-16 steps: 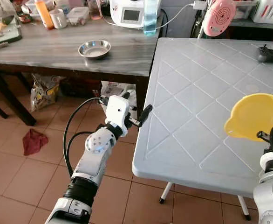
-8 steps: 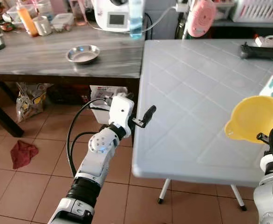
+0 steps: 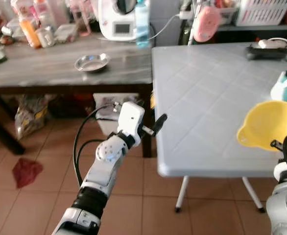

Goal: Setting the table

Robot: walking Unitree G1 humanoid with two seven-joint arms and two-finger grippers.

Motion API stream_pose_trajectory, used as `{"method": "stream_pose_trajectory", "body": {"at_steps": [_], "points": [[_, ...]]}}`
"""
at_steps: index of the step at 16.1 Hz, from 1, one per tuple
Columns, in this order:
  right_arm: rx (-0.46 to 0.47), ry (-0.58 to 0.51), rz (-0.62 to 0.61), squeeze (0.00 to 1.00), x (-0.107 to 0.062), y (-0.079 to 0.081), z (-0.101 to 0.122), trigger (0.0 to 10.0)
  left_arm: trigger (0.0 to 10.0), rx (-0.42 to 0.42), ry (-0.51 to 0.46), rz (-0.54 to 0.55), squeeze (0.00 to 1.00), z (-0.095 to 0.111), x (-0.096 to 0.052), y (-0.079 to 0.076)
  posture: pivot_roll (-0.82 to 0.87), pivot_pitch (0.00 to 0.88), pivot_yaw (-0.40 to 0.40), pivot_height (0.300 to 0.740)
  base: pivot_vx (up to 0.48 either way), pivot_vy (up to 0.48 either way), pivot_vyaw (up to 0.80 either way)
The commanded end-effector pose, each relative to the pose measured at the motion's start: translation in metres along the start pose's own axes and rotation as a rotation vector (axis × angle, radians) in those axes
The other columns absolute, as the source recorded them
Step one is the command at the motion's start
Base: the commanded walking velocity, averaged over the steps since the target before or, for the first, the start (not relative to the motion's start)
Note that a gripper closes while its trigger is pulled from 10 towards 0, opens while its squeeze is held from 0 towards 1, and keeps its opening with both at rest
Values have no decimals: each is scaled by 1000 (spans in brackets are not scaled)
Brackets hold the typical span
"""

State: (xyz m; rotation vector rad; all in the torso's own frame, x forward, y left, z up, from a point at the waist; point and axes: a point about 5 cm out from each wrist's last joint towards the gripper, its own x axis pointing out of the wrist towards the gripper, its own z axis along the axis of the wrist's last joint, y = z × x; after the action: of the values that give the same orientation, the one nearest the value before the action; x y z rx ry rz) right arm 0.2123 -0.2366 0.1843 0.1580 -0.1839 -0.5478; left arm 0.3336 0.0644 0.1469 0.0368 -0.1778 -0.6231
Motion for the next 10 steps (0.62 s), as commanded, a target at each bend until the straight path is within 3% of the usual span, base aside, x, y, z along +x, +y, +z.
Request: {"method": "stream_pose_trajectory", "body": {"at_steps": [1, 10], "points": [[6, -31, 17, 0, 0, 4, 6, 10000, 10000, 11, 23, 11, 0, -4, -4, 5, -95, 89, 57, 740, 0, 277, 0], [7, -28, 34, 0, 2, 8, 4, 10000, 10000, 9, 26, 26, 0, -6, -4, 4, -82, 90, 49, 740, 0, 284, 0]]}}
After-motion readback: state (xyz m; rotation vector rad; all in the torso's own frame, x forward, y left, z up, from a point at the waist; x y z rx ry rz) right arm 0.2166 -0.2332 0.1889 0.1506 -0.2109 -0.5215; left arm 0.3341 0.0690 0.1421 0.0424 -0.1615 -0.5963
